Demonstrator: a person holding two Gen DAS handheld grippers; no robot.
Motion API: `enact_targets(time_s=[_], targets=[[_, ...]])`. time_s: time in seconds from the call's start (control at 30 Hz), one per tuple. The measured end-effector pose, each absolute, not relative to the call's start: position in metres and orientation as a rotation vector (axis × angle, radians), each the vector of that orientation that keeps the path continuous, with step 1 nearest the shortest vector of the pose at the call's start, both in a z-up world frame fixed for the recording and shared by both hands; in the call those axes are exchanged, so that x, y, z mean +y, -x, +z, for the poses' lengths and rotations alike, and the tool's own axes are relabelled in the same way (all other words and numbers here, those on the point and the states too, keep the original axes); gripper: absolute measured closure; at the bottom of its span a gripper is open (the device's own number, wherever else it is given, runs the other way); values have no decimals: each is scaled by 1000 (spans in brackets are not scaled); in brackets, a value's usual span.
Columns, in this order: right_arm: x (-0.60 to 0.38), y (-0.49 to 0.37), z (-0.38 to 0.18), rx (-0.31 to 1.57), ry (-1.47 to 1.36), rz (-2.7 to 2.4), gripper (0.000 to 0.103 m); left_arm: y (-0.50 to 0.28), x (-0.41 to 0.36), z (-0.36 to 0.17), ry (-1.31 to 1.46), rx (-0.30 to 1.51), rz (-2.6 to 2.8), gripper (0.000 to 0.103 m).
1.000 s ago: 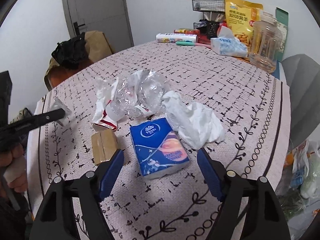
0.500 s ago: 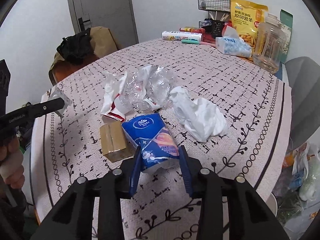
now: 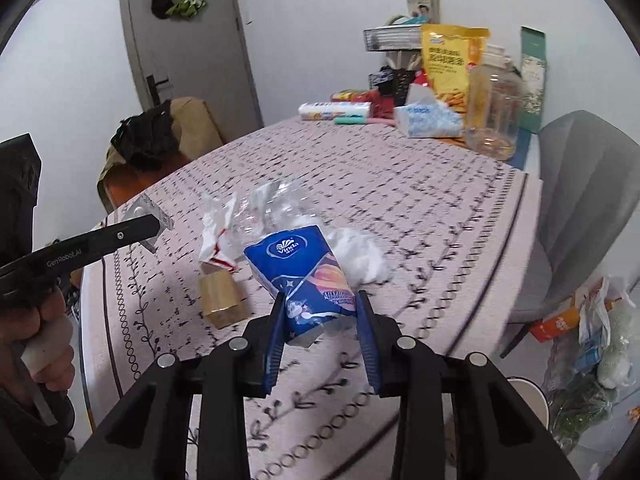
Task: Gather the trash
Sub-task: 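Carry cup and tissue pack to the trash bin and open both tools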
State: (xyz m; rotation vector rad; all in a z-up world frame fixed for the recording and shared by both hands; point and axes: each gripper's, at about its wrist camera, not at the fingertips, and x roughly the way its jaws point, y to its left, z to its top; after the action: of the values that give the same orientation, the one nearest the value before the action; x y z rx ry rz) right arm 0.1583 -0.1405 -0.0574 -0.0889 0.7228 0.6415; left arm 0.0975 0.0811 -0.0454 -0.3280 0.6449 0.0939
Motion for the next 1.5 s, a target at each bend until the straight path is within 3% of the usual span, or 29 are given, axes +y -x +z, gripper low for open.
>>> enact_targets(time_s=[0.7, 1.37, 1.43, 1.5], targets=[[-274, -180, -69, 708, -66, 367, 69, -167, -42, -33, 201, 688, -132, 79], [-412, -204, -142, 795, -245, 74, 67, -241, -182, -64, 83, 818, -347, 79], [-423, -208, -151, 796, -258, 52, 62, -247, -196, -67, 63, 828, -367, 79], [-432, -210, -158, 801, -271, 29, 47, -251, -208, -70, 50, 839, -385, 79]])
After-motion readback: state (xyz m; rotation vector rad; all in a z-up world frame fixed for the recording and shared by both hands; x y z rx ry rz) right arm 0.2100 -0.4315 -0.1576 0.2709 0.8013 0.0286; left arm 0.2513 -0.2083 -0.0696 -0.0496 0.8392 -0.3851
